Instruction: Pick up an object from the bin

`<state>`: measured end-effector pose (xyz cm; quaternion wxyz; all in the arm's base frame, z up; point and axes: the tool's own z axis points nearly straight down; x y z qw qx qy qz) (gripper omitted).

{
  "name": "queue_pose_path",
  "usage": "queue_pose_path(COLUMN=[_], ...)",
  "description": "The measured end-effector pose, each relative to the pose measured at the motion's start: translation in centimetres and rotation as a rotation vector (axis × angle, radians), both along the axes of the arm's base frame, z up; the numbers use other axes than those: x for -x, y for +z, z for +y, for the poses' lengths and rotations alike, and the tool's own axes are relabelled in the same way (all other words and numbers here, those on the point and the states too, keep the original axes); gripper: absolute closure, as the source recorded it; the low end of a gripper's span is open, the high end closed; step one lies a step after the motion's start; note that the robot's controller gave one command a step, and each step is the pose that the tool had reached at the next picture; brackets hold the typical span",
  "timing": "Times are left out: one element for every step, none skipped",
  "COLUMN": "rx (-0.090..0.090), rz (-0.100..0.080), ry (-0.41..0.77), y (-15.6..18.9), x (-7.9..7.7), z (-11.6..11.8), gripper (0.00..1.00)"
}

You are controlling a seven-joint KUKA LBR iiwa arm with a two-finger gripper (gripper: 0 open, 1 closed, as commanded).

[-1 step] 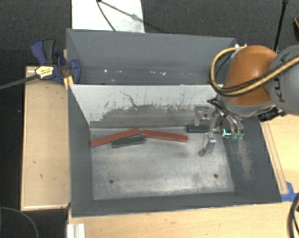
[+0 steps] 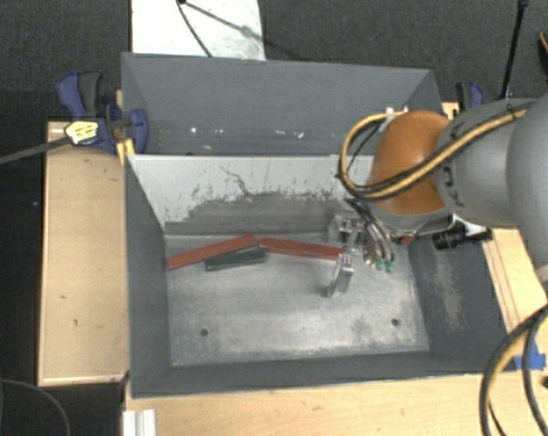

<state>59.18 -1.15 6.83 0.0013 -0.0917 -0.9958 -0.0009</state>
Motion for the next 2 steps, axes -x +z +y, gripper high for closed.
queue_pose_path(rx=[0.002, 0.002], rz=[-0.005, -0.012], ry=[0.002, 0.087], y=[0.3, 14.3], x=[-0.2, 2.9], z=[-0.1, 0.8], gripper=[1.0, 1.0])
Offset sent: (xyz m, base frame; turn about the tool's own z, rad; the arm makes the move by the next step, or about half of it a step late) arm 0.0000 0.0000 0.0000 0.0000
